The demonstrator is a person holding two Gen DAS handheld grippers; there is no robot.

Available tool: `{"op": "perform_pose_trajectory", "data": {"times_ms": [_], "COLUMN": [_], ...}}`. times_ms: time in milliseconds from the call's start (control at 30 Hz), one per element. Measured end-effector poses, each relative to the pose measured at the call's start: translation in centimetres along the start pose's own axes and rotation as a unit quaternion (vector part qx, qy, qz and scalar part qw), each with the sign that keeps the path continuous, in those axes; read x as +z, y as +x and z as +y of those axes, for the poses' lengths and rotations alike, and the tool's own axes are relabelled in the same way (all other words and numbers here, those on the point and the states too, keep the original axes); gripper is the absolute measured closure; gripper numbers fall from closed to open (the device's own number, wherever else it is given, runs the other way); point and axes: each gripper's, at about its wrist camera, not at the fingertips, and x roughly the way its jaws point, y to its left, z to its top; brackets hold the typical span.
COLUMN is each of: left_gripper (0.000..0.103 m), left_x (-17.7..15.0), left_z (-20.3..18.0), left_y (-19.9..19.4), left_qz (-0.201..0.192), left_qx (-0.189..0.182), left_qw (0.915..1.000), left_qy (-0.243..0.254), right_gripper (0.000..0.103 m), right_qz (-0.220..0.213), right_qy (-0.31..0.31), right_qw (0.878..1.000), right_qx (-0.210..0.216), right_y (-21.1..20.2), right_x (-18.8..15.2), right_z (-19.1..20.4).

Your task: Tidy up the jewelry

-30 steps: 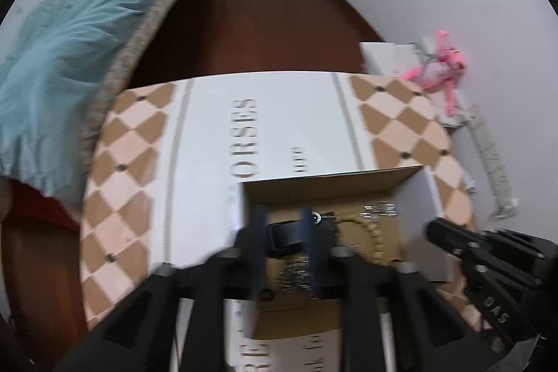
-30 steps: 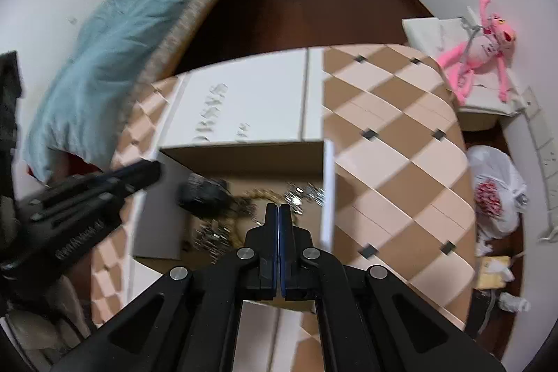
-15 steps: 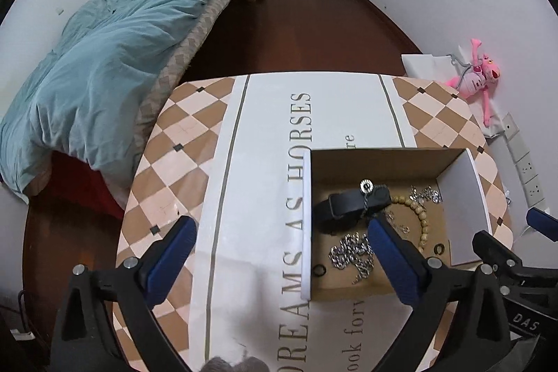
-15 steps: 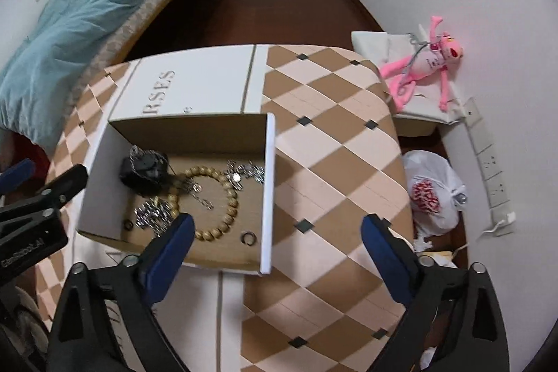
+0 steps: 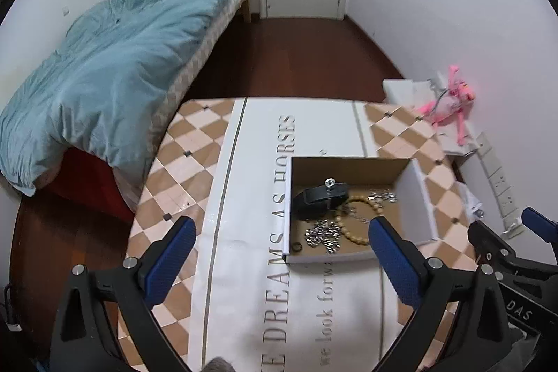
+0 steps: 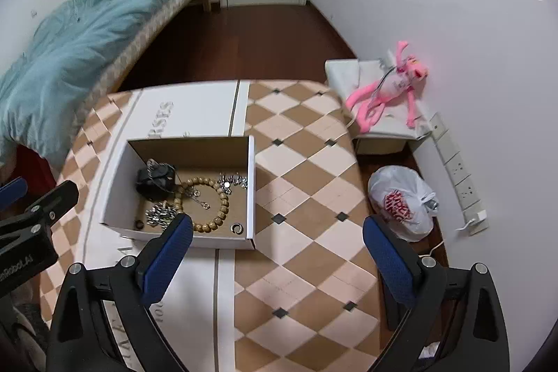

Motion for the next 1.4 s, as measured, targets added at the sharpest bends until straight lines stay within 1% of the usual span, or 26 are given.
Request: {"op": "perform_pose_trajectory", "data": {"times_ms": [133,333,467,567,733,1000,1100,1267,1400], "left_gripper": [0.002,0.002,0.002,0.002,0.002,0.002,0.002,0.002,0.002], "left_x": [-0.5,-1.1,-1.4,-1.7,-2.0,-2.3,-2.1,-1.1,-0.1], "left_z": [0.2,0.7,0.5,0.4,0.3,0.0,0.0,-0.2,-0.2], "left_y": [-4.0,-9.7,-12.9,-14.7,-17.2,-18.7,-18.6,-17.5,-16.3], "left_qz": [-0.028,-0.057,-0.075,-0.078,-0.074,-0.053,-0.046,-0.029,-0.021], "left_qx": [-0.002,-0.002,0.001,0.000,-0.010,-0.017,-0.012,-0.015,-0.002], "left_qw": [0.9996,0.9983,0.9972,0.9969,0.9972,0.9985,0.9989,0.9995,0.9998], "left_qy": [-0.006,-0.016,-0.007,-0.002,0.001,0.004,0.003,0.003,-0.001], "right_gripper": [0.004,0.004,0.003,0.000,0.000,0.000,0.000,0.000,0.000], "right_qz": [-0.024,-0.068,-0.095,-0.114,-0.126,-0.126,-0.123,-0.106,-0.099], "right_qy": [0.008,0.016,0.019,0.018,0.018,0.016,0.016,0.011,0.004], "right_qw": [1.000,0.998,0.995,0.993,0.992,0.992,0.992,0.994,0.995], "right_qx": [0.004,0.002,-0.002,-0.010,-0.016,-0.018,-0.018,-0.019,-0.020], "right_y": [-4.3,-11.5,-15.5,-18.4,-21.7,-24.1,-24.4,-23.5,-22.1], "right_x": [-0.8,-2.0,-2.3,-2.5,-2.8,-3.2,-3.0,-1.7,-0.2], "right_z": [-0.3,-0.9,-1.1,-1.1,-1.4,-1.8,-2.2,-2.4,-2.1]}}
